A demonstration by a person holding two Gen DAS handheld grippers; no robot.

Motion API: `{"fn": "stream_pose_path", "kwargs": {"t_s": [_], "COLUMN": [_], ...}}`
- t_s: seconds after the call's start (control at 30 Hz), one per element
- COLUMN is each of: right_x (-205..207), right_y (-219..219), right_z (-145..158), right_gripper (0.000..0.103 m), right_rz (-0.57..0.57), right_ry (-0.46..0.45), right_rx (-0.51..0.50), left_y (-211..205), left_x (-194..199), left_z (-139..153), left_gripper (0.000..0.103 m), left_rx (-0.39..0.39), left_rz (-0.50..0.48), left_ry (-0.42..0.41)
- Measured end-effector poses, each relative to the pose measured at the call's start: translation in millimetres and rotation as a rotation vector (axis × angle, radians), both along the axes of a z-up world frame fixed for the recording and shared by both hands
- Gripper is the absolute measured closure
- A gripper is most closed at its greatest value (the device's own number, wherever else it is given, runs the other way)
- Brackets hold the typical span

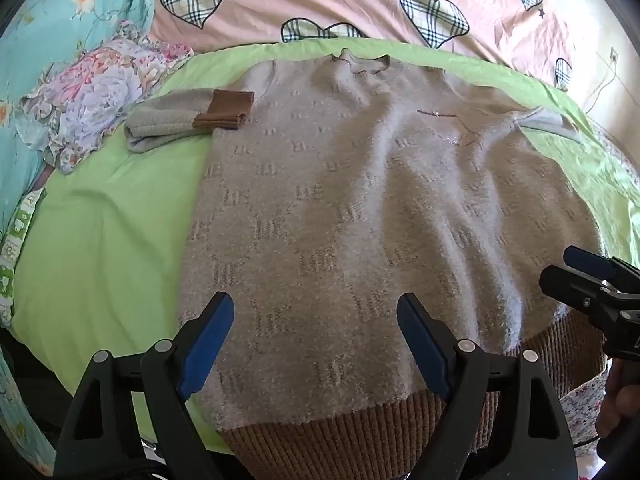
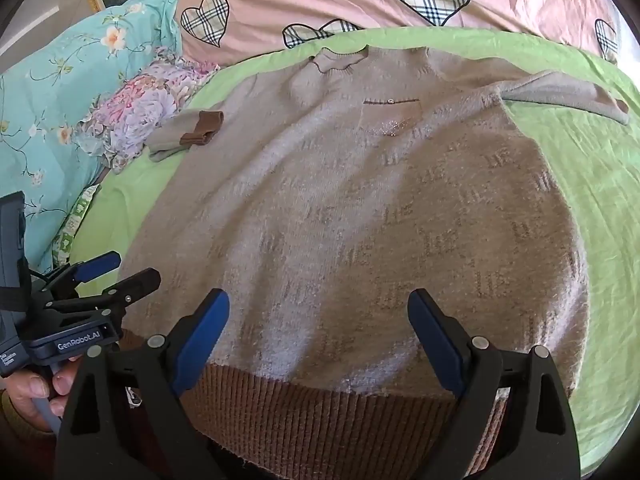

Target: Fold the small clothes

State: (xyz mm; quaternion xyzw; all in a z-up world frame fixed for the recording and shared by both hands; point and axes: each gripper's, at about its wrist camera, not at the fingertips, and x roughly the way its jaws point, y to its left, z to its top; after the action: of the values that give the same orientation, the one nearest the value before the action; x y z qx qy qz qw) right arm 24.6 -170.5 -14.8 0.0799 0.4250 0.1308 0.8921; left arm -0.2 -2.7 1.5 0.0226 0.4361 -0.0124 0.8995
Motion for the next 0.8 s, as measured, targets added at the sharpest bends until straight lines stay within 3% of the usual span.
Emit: {"fn": "stream_pose_path", "kwargs": {"t_s": [0.33,0.8], "right_x": [-0.6,-1.8], "right_y": [-3.0,-3.4], "right_z": [-7.4,0.5], "right_gripper": [0.012,0.012], "right_rz": [0.004,-0.005], "right_ry": [0.008,-0.078], "right_rx": [-0.008,0.082], "left_y": [1.3,0.1], "left_x": [-0.3,0.7], "left_z": [1.0,-2.5], "left_gripper": [0.019,0.018], "left_rx": [-0.012,-0.021], "left_rz": [-0.007,-0.008], "left_ry": [0.008,-0.002]}}
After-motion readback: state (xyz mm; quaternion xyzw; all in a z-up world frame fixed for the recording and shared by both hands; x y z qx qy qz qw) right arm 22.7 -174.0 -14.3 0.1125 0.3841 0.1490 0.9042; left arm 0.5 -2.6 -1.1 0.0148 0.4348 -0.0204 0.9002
